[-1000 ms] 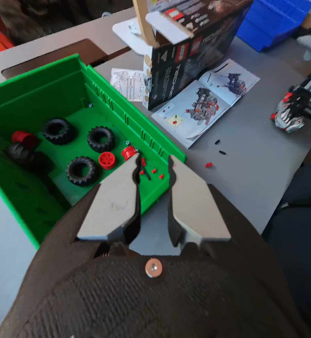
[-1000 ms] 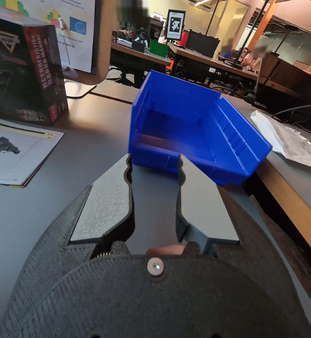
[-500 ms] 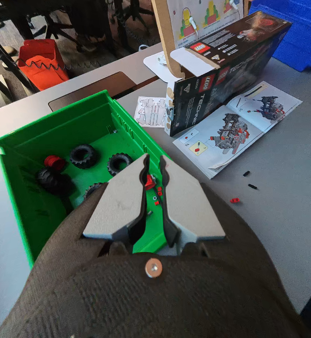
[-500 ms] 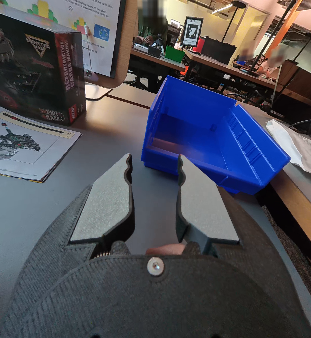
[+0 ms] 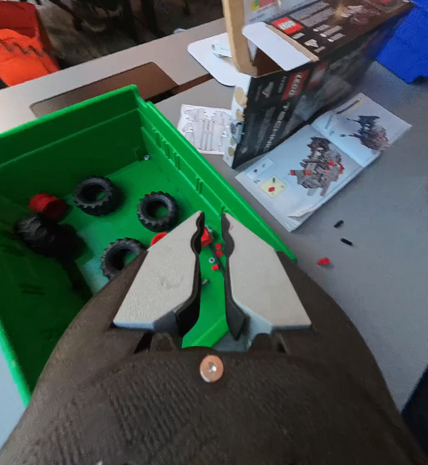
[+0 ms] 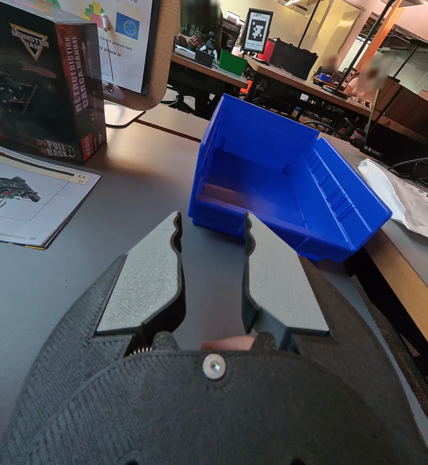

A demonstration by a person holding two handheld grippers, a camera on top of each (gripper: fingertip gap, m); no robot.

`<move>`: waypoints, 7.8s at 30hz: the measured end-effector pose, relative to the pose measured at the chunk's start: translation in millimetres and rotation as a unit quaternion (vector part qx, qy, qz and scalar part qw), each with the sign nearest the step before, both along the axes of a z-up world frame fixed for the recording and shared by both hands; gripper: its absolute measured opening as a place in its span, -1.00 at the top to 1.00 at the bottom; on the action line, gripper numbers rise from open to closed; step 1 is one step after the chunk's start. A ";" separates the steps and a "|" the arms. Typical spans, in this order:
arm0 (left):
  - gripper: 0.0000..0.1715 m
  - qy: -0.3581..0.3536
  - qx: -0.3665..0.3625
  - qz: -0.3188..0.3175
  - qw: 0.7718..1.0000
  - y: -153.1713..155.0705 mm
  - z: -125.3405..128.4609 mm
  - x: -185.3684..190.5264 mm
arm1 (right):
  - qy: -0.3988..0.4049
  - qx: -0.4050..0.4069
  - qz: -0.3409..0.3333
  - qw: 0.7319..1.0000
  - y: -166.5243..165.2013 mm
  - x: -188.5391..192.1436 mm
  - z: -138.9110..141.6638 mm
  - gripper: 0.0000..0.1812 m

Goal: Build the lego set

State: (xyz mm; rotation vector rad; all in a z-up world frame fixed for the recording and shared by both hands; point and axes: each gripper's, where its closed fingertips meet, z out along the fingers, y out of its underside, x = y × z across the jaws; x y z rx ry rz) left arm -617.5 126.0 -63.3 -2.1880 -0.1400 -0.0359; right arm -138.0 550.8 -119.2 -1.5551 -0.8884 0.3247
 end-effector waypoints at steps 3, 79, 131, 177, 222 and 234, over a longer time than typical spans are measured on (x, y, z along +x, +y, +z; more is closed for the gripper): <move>0.88 -0.007 0.007 -0.048 0.999 -5.8 1.9 20.8 | -0.006 0.001 -0.002 1.000 0.1 -0.3 -1.3 0.50; 0.81 0.004 -0.240 -0.220 0.946 -48.7 -61.4 -14.2 | -0.039 -0.033 -0.097 0.994 26.5 23.8 -16.7 0.46; 0.67 -0.016 -0.321 -0.322 0.891 28.9 -85.1 -32.8 | 0.034 -0.047 -0.068 0.996 23.3 24.8 -3.8 0.48; 0.78 0.101 -0.283 -0.226 0.927 87.4 -90.7 -75.9 | 0.149 -0.053 -0.031 0.987 15.2 35.7 19.3 0.51; 0.83 0.037 -0.132 -0.202 0.970 56.7 -131.0 256.4 | 0.172 -0.040 0.138 0.974 -37.7 -3.4 43.8 0.46; 0.65 0.030 -0.108 -0.147 0.983 7.7 -109.2 208.5 | -0.030 -0.065 0.418 0.905 -261.1 -35.5 57.2 0.28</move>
